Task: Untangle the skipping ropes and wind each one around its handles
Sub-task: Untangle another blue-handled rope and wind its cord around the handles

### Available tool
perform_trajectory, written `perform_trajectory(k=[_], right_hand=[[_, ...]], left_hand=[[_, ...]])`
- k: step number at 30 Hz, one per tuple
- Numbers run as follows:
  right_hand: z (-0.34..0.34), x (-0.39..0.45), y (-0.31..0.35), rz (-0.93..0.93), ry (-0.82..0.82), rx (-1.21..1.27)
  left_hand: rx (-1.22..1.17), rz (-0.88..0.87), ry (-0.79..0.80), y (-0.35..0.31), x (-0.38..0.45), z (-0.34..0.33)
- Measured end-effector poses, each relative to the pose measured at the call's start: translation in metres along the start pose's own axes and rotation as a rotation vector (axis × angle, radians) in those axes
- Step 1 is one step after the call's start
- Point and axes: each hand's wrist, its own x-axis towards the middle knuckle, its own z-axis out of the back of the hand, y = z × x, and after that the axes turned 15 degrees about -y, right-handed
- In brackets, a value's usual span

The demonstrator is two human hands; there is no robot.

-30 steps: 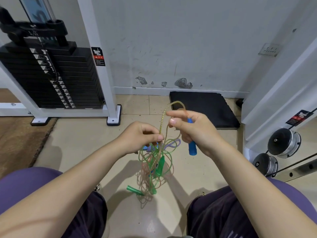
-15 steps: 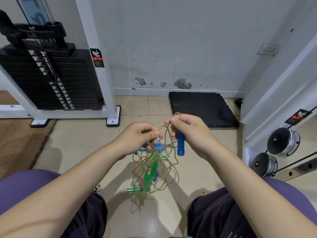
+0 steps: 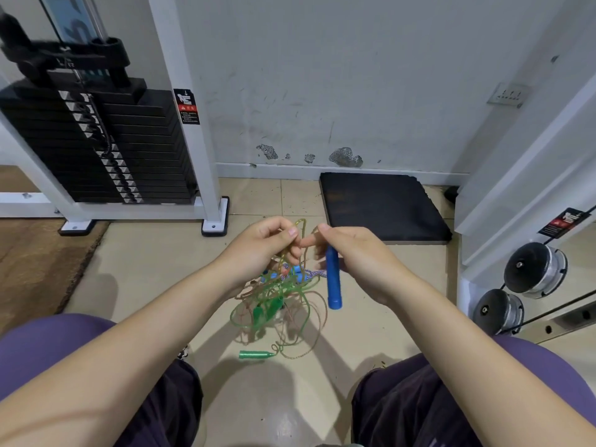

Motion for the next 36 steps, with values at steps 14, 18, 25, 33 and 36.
perform_trajectory(k=[14,18,25,33,36], right_hand=[[0.005,0.0,-0.001,-0.014,-0.118,-0.071],[0.008,0.002,-0.002,0.466,-0.352,-0.42],[-0.01,-0.004,-0.013,0.389,0.081,-0.365],[0.017,0.013,-0.012,0.371,0.126,-0.448],[0.005,0.007,-0.017,0.337,0.178,-0.445]], left_hand=[[0.124,0.019,-0.001,-0.001,-0.003,-0.004],[0.166,0.027,-0.007,-0.001,-0.001,-0.001],[0.113,0.064,0.104,0.001,-0.006,-0.006],[0.123,0.043,0.072,-0.007,0.004,0.014],[0.172,0.042,0.115,-0.003,-0.003,0.005]])
